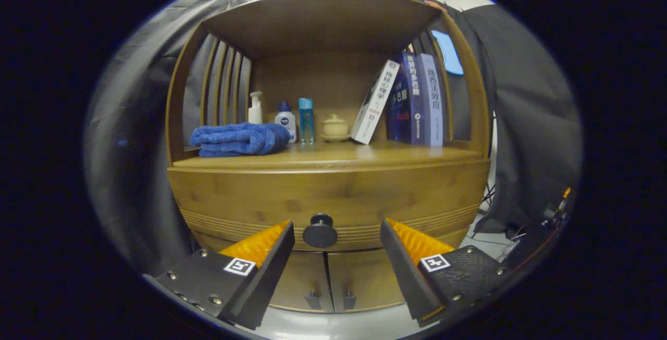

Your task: Pull open the drawer, take out the items inside it, and place them on the countertop above the cabinet.

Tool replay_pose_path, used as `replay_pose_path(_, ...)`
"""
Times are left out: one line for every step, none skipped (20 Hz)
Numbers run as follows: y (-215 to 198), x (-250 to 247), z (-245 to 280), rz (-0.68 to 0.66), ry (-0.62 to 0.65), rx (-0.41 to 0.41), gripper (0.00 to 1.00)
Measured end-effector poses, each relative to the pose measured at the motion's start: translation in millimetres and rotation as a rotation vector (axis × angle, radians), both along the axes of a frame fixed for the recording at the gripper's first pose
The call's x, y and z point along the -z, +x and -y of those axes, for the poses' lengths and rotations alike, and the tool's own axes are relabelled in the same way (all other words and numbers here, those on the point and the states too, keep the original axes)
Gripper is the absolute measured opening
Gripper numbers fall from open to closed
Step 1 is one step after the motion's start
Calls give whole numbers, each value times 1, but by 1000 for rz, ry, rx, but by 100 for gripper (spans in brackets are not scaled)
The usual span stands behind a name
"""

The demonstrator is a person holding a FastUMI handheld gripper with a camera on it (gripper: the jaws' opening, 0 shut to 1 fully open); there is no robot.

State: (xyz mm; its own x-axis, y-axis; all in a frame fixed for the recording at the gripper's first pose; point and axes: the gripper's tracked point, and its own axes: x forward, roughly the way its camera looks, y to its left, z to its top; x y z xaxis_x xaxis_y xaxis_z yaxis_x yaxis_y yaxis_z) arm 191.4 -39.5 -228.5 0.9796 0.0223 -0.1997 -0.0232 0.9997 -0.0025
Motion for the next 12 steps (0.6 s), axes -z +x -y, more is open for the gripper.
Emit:
replay_pose_path(7, 4, -3, -3, -2, -7, 99)
replay_pose_path(14, 7, -7, -6, -6, -13, 99)
replay_pose_path(23, 12, -12, -14, 2, -25, 99)
replay_pose_path(28, 12, -16, -10, 13, -35, 82)
replay_pose_path(32, 11, -14, 4, -8, -11, 66)
replay_pose_path(38, 6, -15, 28, -16, -12, 50)
replay_pose_path(34, 17, -17, 0, -34, -19, 50)
replay_pose_path(32, 24, -18, -40, -52, -19, 50)
replay_pose_path(34, 31, -18, -47, -46, -15, 51)
replay_pose_path(37, 32, -17, -42, -22, -16, 52)
replay_pose_path(37, 28, -18, -35, 21, -19, 53)
replay_pose_path(37, 21, -19, -17, 51, -26, 53)
